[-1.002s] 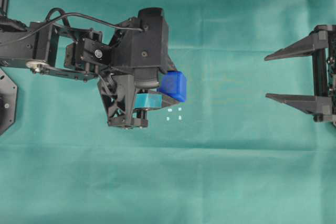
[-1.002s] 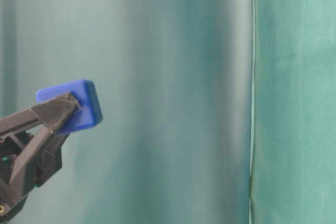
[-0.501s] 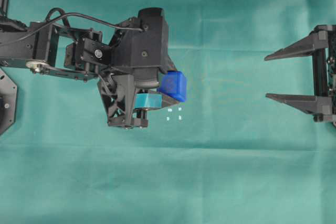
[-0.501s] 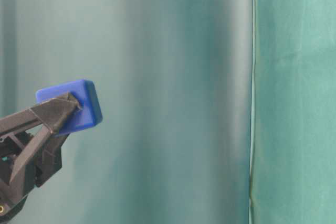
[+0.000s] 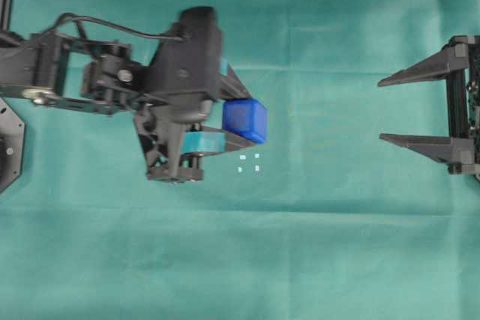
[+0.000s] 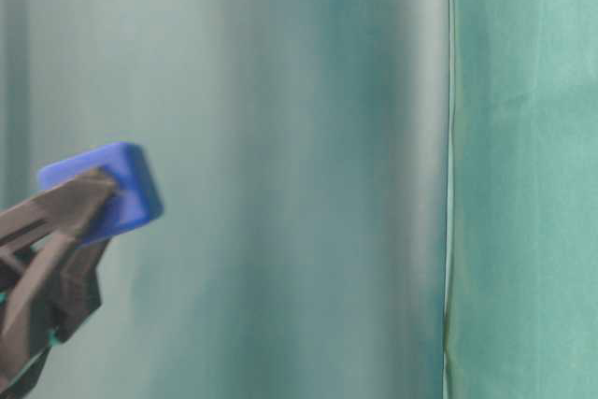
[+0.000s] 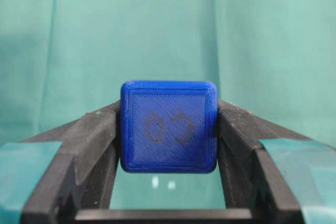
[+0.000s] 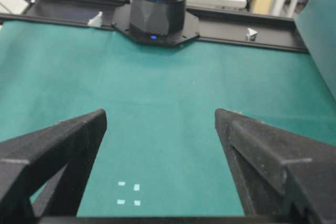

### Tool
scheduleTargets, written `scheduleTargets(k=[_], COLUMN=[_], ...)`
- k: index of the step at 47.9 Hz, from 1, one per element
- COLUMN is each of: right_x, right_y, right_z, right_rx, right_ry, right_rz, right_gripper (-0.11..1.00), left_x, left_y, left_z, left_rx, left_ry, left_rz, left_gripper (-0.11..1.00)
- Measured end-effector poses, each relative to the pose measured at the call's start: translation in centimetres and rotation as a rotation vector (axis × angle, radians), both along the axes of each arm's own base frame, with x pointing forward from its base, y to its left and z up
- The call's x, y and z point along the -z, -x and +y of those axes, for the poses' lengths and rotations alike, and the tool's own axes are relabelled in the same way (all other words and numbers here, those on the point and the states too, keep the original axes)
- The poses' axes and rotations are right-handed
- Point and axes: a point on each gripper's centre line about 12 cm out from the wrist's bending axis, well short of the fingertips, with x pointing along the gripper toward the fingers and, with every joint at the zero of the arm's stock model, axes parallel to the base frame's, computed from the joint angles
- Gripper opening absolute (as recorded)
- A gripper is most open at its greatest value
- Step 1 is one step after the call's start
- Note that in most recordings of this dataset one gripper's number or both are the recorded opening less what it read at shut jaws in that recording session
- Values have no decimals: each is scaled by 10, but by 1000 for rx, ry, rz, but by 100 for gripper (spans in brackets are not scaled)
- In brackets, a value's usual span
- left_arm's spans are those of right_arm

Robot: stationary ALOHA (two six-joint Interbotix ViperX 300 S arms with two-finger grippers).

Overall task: Handover the blue block to the right arm after grasping it with the left arm, then place it in the designated position.
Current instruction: 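Lift the blue cube with the left gripper and raise it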

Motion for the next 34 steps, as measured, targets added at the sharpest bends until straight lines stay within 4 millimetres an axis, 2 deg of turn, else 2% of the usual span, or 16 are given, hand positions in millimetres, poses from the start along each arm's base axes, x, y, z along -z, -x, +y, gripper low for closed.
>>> scheduleTargets(k=[13,20,34], right_x=[0,-2,-4], right_y=[0,-1,-1], right_z=[0,1,1], right_rx=[-4,-6,-7], right_ry=[13,18,19], right_rz=[0,-6,-11], right_gripper=[94,94,94], left_x=[-3,-1,3], left_y=[27,41,44], left_z=[0,0,0], left_rx=[2,1,-6], left_ry=[13,22,39], left_rz=[-219,-282,-296], left_gripper=[46,47,47])
